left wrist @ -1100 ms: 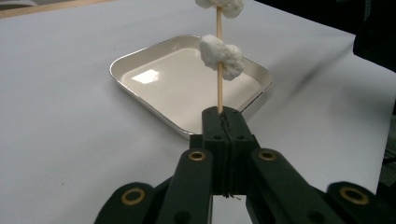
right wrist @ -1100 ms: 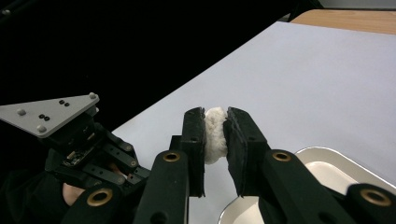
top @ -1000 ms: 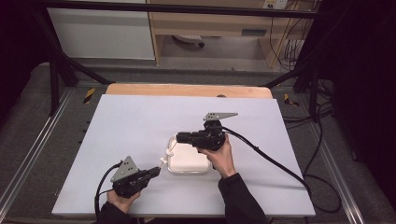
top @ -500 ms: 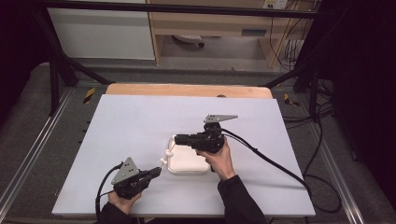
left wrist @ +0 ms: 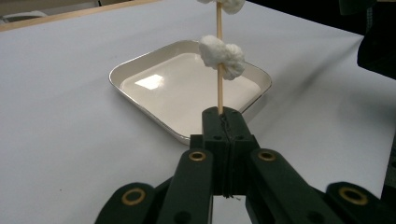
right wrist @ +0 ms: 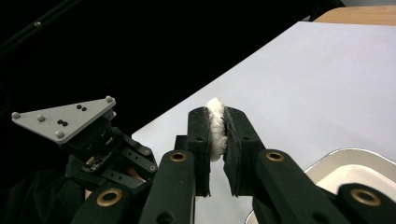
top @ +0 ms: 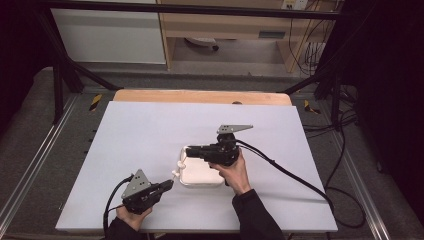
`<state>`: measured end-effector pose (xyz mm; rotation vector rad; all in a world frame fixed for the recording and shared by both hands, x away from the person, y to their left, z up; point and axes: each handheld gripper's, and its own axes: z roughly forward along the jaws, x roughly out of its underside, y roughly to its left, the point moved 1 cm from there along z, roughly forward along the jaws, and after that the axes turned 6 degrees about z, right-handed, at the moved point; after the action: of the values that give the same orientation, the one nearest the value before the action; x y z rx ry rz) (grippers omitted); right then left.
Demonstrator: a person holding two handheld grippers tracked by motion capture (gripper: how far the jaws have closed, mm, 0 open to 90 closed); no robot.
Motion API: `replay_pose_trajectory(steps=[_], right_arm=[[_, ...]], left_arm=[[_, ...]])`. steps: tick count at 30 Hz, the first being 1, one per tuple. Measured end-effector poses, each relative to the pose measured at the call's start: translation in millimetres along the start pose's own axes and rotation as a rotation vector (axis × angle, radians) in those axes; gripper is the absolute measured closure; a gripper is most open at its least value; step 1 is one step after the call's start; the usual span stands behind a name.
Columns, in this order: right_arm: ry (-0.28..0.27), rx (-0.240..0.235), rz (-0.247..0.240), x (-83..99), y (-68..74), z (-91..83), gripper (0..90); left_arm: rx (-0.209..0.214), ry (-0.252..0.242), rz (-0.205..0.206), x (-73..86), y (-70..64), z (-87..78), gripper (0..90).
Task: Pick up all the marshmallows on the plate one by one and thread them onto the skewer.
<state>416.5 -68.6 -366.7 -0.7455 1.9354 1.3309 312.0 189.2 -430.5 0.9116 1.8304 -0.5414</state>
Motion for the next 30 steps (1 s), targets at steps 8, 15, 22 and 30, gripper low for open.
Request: replay_pose_trajectory(steps=[8,15,22,30], right_arm=[[-0.004,-0.013,-0.003,2.2,1.3,1.3,82.1],[-0.005,-0.020,-0.010,4.1,2.1,2.4,82.3],[-0.003,-0.028,-0.015,6.8,2.7,4.1,82.4],[0.005,-0.024,-0.024,9.8,2.5,6.1,82.5]], left_arm=[[-0.006,-0.002,0.010,-0.5,-1.3,-0.5,89.4],[-0.007,0.001,0.015,-0.5,-2.8,0.3,89.4],[-0.010,0.009,0.021,-0.2,-3.7,1.1,89.4],[-0.011,0.008,0.015,0.4,-4.1,2.1,89.4]])
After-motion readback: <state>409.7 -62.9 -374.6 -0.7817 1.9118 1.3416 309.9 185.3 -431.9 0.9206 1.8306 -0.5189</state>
